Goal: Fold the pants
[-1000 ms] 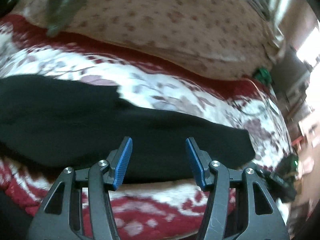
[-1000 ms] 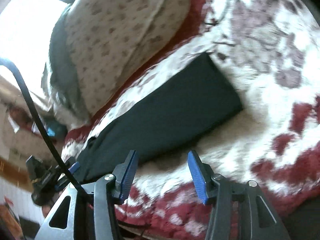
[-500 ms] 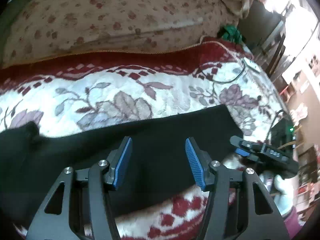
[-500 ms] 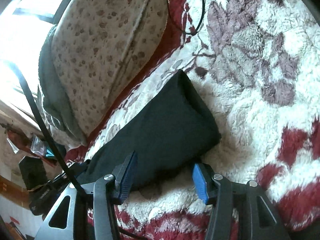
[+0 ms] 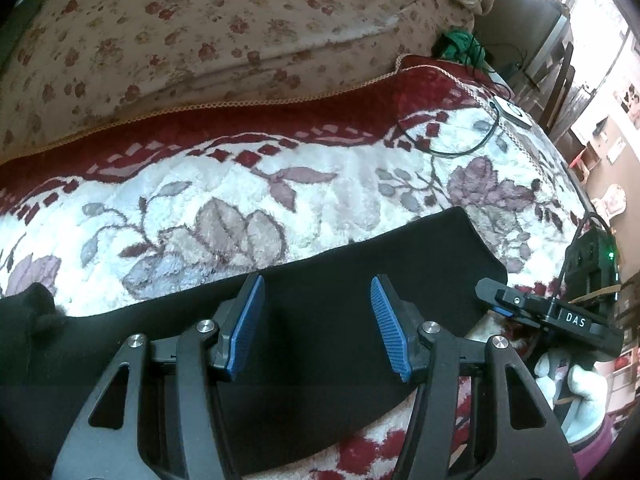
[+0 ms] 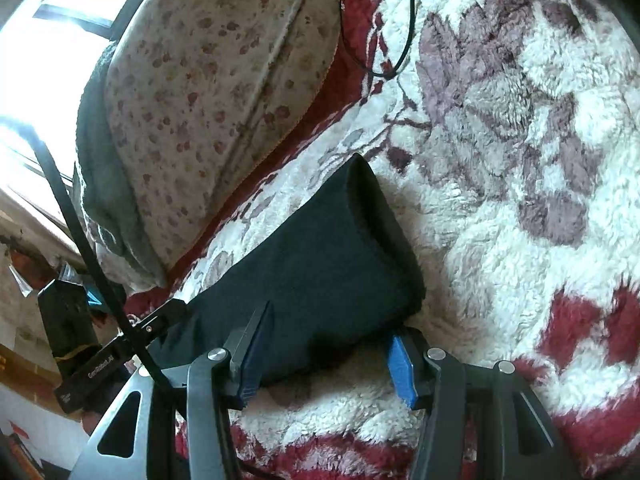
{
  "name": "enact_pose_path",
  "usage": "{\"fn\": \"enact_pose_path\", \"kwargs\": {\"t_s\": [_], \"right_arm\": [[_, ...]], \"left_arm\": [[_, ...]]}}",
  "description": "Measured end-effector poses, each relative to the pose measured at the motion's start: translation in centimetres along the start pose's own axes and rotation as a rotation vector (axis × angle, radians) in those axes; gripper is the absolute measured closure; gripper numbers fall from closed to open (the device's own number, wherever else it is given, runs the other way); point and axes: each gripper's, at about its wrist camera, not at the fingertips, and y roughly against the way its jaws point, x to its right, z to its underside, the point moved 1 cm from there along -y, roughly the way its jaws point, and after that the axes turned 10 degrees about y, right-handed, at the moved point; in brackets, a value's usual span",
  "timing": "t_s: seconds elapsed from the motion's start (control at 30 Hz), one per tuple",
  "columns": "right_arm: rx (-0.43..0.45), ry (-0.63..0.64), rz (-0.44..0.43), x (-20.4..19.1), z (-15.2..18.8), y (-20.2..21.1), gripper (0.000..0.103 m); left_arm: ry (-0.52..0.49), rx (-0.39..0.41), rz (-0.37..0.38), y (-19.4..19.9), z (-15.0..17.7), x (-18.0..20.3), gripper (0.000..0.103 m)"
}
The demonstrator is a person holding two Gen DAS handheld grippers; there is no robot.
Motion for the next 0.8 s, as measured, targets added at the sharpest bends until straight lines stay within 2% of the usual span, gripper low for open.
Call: {"fn": "enact_pose_path", "kwargs": {"t_s": [0.2,0.47,0.6,0.73,0.8], "right_arm": [[0.003,0.002,-0.015,0.2,0.1,-0.1,0.052],[0.002,-0.048,-0.060,0.9,0.2,0.4,0.052],[0.000,-0.078,-0.084,1.3,0.1,0.6,0.052],[0.001,-0.083,-0.091,1.3,0.1,0.6,0.052],[0.002,-0.083,-0.094,1.3,0.1,0.5,0.052]], "left_arm": [[-0.052,-0.028,0.018,-0.9,-0.3,1.0,0.048],[-0.229,-0.117,0.116,-3.3,-1.9,4.2,0.048],[-0.345,-0.161,0.120,-5.3,-2.5,6.2,0.048],[-0.414,-0.180,0.129,-6.8,-3.0,7.6,0.048],[-0.436,-0.205,0.160,-7.7,-3.4,8.2,0.048]]}}
